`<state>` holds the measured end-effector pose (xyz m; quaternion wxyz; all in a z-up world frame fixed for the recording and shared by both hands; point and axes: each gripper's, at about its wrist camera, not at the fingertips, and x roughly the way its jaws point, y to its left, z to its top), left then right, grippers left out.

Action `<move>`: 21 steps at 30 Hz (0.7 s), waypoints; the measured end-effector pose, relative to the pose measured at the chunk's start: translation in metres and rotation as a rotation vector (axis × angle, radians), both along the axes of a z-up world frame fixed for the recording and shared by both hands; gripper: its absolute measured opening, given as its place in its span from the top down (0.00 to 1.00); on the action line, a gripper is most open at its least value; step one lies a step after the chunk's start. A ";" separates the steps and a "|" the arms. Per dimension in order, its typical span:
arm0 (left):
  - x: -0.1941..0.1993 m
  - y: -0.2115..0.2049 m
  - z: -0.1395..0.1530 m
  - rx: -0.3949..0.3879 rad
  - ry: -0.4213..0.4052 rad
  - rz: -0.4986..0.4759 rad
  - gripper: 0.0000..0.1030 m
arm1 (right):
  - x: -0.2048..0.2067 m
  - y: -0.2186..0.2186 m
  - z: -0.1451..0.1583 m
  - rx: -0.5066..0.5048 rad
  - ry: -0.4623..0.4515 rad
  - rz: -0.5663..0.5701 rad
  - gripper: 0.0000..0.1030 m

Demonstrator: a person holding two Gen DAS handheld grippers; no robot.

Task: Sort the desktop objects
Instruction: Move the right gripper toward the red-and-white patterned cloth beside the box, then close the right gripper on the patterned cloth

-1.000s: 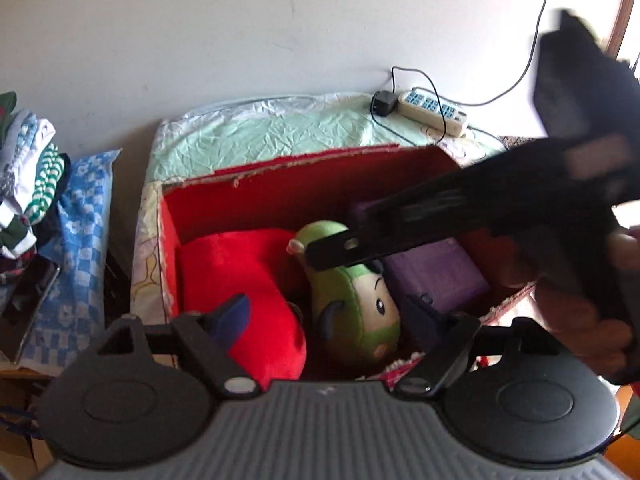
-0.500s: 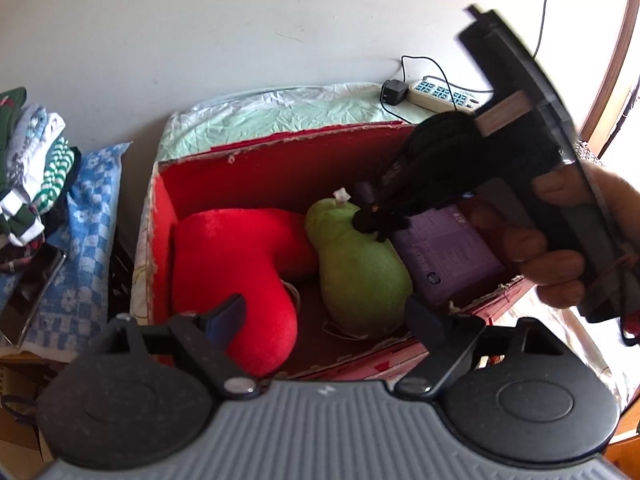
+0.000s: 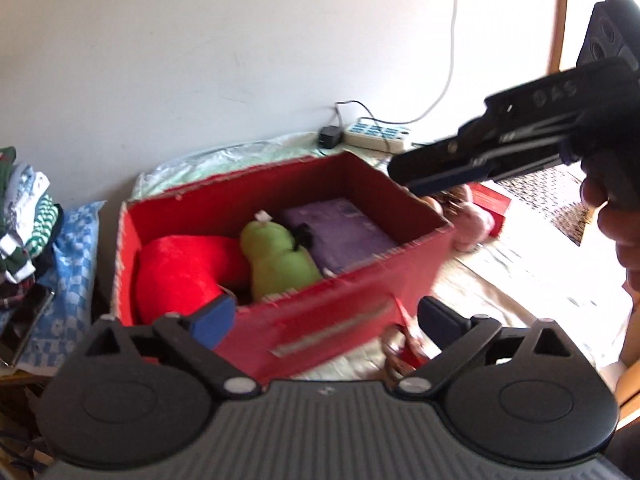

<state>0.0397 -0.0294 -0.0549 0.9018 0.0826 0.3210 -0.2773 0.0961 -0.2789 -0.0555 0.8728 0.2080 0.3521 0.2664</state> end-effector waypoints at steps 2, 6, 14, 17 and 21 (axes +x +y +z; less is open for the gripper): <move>-0.004 -0.009 -0.010 0.010 0.037 -0.008 0.04 | -0.005 -0.002 -0.005 -0.015 0.009 0.009 0.60; -0.002 -0.029 -0.036 0.012 0.169 -0.022 0.04 | -0.005 0.000 -0.029 -0.102 0.093 0.002 0.57; -0.001 -0.059 -0.073 0.008 0.329 -0.036 0.04 | 0.000 -0.001 -0.080 -0.142 0.262 -0.017 0.55; -0.002 -0.063 -0.082 0.004 0.372 -0.017 0.04 | -0.005 0.000 -0.086 -0.148 0.283 0.001 0.52; 0.001 -0.068 -0.093 0.003 0.421 0.026 0.04 | -0.007 0.005 -0.094 -0.155 0.299 0.042 0.47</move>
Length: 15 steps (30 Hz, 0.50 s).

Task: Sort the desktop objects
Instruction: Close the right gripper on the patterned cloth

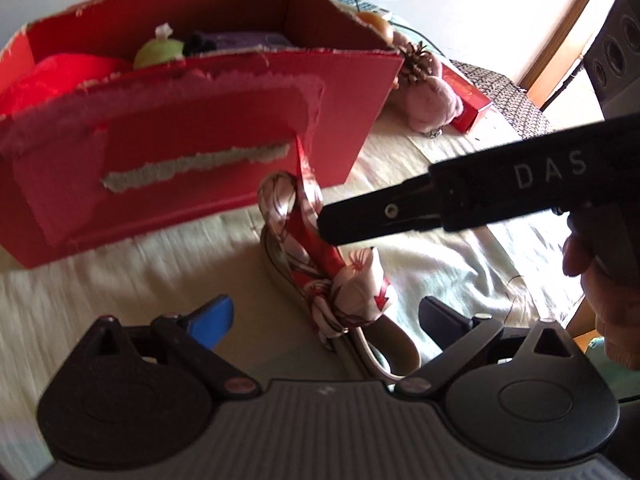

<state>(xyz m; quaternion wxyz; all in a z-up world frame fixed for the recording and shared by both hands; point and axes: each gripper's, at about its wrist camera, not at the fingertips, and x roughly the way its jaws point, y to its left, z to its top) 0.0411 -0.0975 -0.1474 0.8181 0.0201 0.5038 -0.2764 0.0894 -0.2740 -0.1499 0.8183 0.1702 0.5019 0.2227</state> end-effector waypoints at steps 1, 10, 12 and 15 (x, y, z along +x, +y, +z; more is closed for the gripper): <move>0.002 -0.002 -0.003 0.012 0.014 0.013 0.04 | -0.001 0.001 -0.002 -0.001 0.004 0.010 0.47; 0.006 -0.024 -0.025 0.100 0.075 0.088 0.08 | 0.005 -0.001 -0.027 0.006 0.068 0.048 0.47; 0.005 -0.029 -0.026 0.118 0.062 0.102 0.08 | 0.006 0.000 -0.030 -0.001 0.075 0.064 0.48; 0.005 -0.037 -0.028 0.150 0.045 0.118 0.04 | 0.008 0.002 -0.035 -0.004 0.088 0.090 0.55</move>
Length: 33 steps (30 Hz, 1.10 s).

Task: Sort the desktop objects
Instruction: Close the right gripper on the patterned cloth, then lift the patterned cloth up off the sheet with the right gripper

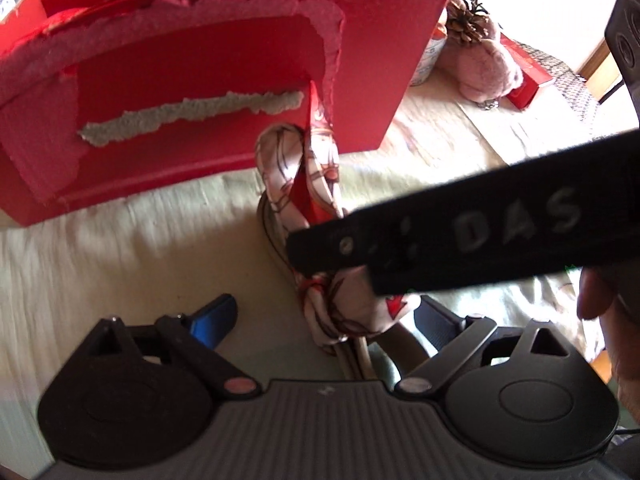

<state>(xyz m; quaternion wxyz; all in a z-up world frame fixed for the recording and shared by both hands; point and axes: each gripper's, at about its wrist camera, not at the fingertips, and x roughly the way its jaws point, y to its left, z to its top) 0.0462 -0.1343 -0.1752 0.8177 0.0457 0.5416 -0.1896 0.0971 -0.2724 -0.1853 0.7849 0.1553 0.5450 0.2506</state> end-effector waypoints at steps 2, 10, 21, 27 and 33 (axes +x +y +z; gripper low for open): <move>0.000 -0.005 -0.002 0.015 -0.003 0.007 0.02 | 0.001 -0.001 -0.003 -0.001 0.011 0.003 0.61; -0.003 -0.025 -0.006 0.120 -0.032 -0.015 0.01 | 0.004 -0.010 -0.006 0.029 0.040 0.015 0.67; -0.006 -0.032 -0.005 0.118 -0.092 -0.042 0.00 | 0.004 -0.017 -0.007 0.044 0.026 0.027 0.66; -0.008 -0.033 0.002 0.097 -0.114 -0.063 0.09 | 0.006 -0.021 -0.011 0.058 0.046 0.005 0.59; -0.011 -0.027 0.014 0.037 -0.112 -0.065 0.35 | 0.006 -0.025 -0.010 0.076 0.050 -0.004 0.56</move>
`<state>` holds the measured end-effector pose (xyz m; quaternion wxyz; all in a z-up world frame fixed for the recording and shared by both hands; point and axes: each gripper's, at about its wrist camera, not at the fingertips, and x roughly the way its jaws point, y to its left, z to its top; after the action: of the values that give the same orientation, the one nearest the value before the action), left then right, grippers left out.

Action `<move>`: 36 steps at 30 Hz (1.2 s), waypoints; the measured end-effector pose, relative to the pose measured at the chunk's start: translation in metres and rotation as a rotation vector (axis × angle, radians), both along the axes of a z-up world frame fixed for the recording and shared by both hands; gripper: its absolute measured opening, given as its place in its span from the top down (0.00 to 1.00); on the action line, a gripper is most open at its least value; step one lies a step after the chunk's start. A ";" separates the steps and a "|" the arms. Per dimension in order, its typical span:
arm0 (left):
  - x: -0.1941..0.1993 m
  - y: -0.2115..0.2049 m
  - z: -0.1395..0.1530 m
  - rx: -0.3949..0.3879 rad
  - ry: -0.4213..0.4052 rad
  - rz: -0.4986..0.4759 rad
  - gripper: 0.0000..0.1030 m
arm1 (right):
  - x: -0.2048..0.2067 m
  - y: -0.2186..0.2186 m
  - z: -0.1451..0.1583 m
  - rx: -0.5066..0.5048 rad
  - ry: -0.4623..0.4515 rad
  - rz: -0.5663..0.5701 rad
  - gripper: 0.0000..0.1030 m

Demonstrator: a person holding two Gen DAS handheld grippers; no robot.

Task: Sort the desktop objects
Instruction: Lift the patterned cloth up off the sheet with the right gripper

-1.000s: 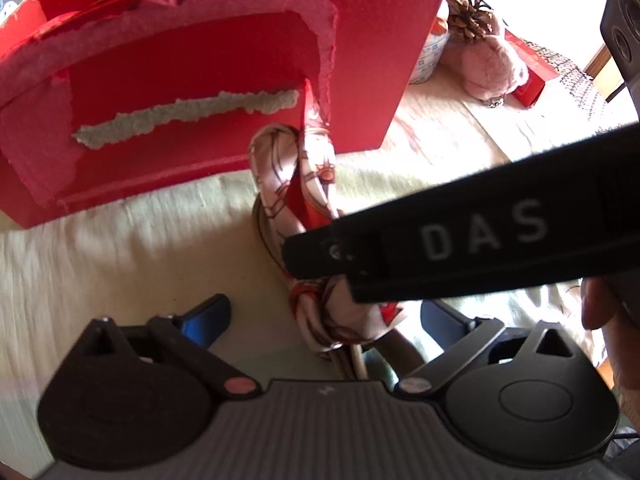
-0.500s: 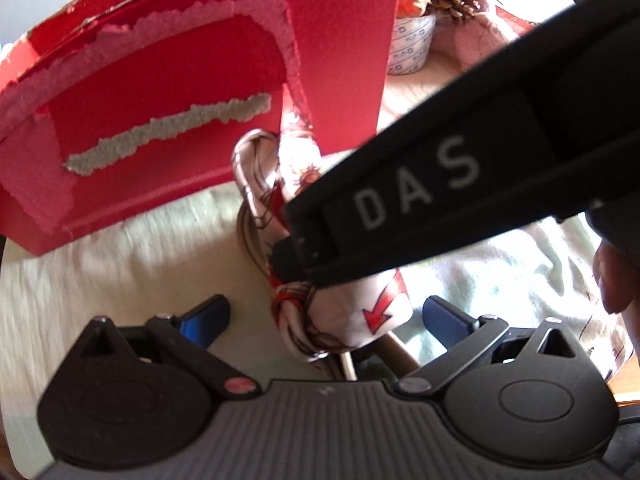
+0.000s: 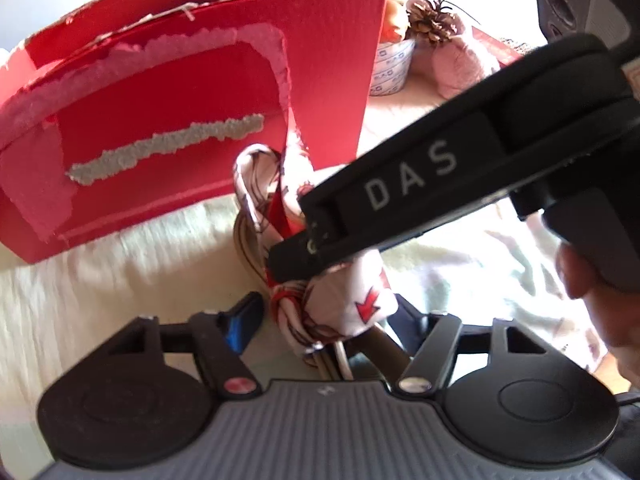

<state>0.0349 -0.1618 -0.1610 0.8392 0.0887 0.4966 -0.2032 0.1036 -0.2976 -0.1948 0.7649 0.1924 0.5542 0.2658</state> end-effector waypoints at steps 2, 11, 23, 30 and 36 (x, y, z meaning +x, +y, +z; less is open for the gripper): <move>-0.002 0.001 0.003 -0.010 0.001 0.000 0.42 | -0.001 0.001 0.002 -0.003 -0.008 0.002 0.56; -0.004 -0.004 0.009 -0.008 -0.004 0.001 0.52 | 0.000 0.010 0.000 -0.026 -0.014 0.010 0.58; -0.028 0.000 0.050 0.054 -0.106 -0.008 0.58 | -0.014 0.011 0.028 0.030 -0.083 0.042 0.70; -0.040 0.021 0.076 0.004 -0.161 0.063 0.61 | -0.030 0.028 0.059 0.060 -0.205 0.091 0.70; -0.042 0.055 0.105 -0.046 -0.250 0.102 0.63 | -0.034 0.041 0.095 0.107 -0.335 0.108 0.74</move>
<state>-0.0067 -0.1068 -0.0564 0.9056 0.0687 0.3872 -0.1589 0.0699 -0.2565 -0.0998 0.8198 0.1560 0.4136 0.3640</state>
